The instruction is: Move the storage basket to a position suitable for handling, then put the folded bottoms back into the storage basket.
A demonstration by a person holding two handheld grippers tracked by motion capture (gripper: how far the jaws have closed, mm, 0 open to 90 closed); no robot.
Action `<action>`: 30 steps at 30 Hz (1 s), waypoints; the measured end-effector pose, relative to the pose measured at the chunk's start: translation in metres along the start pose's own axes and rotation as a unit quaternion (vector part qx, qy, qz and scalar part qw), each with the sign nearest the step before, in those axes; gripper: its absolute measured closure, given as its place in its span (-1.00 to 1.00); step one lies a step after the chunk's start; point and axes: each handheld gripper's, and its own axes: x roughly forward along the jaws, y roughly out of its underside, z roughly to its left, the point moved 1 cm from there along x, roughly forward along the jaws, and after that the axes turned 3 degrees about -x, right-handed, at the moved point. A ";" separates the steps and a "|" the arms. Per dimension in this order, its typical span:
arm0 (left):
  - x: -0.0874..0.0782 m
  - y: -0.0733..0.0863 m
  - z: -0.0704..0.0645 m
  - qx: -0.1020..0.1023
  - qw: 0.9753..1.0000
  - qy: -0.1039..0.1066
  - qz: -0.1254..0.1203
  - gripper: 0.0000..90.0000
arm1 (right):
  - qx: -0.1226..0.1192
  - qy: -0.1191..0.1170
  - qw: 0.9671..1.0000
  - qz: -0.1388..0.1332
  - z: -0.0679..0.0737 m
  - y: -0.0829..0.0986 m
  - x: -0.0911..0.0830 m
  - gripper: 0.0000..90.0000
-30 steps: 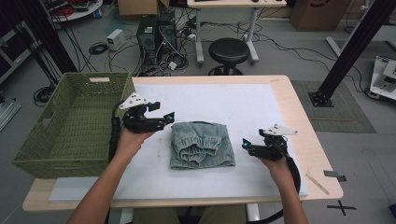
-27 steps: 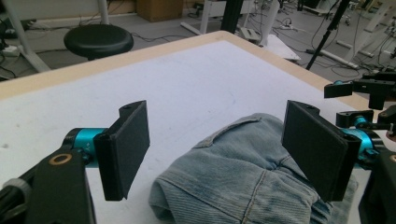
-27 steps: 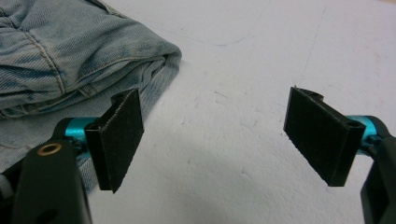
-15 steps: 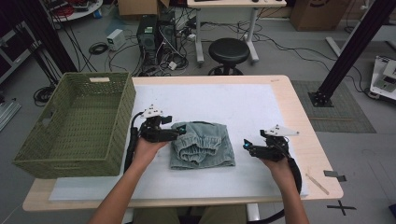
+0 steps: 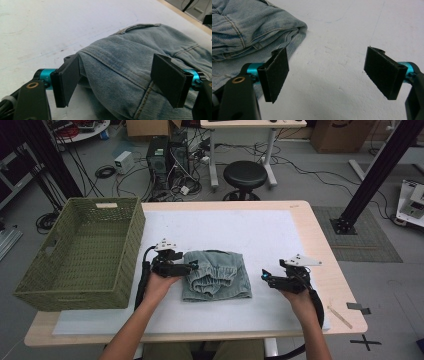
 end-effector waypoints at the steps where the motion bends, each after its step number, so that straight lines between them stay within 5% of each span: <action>1: -0.002 -0.001 -0.002 0.004 1.000 0.005 -0.008 -0.48 | 0.000 -0.001 1.000 0.000 0.000 0.000 0.000 -0.55; 11: -0.017 -0.010 -0.008 0.017 0.998 0.017 -0.050 -0.48 | -0.002 0.002 1.000 -0.007 -0.001 -0.005 -0.005 -0.55; 30: -0.024 -0.009 -0.006 0.017 0.998 0.016 -0.050 -0.48 | -0.003 0.000 1.000 -0.007 0.000 -0.005 -0.004 -0.55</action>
